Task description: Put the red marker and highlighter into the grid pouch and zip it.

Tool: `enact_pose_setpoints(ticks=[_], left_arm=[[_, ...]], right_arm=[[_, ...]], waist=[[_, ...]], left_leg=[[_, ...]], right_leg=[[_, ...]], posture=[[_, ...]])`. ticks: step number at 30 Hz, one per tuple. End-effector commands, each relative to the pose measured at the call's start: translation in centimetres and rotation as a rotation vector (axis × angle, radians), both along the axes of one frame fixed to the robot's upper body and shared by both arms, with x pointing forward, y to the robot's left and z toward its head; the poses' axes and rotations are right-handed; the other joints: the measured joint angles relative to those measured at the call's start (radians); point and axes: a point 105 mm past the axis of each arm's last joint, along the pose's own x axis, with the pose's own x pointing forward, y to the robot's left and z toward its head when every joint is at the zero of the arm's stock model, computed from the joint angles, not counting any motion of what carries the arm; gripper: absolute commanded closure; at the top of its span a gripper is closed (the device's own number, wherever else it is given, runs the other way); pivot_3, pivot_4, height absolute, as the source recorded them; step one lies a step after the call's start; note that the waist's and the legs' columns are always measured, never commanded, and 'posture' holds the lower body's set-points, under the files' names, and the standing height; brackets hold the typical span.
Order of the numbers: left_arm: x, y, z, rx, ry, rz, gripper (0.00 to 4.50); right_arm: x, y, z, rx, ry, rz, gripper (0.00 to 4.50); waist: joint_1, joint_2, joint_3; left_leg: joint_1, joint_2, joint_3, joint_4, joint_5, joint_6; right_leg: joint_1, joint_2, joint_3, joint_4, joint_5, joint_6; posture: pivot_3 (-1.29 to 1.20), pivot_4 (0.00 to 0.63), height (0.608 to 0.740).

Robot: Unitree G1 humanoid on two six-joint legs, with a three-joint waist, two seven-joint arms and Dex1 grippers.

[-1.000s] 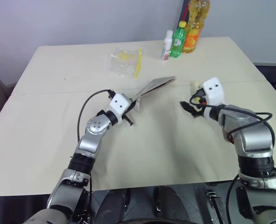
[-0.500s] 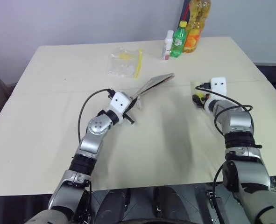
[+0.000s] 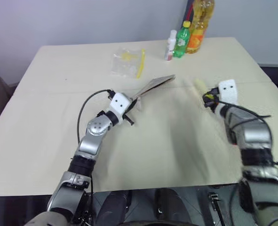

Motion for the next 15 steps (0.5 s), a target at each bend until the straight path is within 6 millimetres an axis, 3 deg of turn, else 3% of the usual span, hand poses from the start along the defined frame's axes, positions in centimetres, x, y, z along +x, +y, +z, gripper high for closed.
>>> enact_pose_setpoints(ticks=[1,6,15], left_arm=[[-0.2,-0.5,1.6,-0.029,-0.048,-0.047,4.50],[-0.4,-0.9,1.6,-0.037,-0.040,-0.089,4.50],[-1.0,-1.4,2.0,-0.055,-0.043,-0.124,4.50]], right_arm=[[-2.7,2.3,3.2,0.011,-0.067,0.161,3.60],[-4.7,4.6,4.0,0.053,-0.065,0.266,3.60],[-4.2,5.3,3.2,0.082,-0.023,0.259,3.60]], waist=[[-0.002,0.000,0.000],[-0.003,0.000,0.000],[0.004,0.000,0.000]], left_leg=[[0.000,0.000,0.000,0.000,0.000,0.000],[0.000,0.001,0.000,0.001,0.000,0.000],[0.000,0.001,0.000,0.001,0.000,0.000]], right_leg=[[0.000,0.000,0.000,0.000,0.000,0.000],[0.000,0.000,0.000,0.000,0.000,0.000],[0.001,-0.001,0.000,-0.003,0.000,0.000]], posture=[[0.00,0.150,0.740],[0.00,0.150,0.740],[0.00,0.150,0.740]])
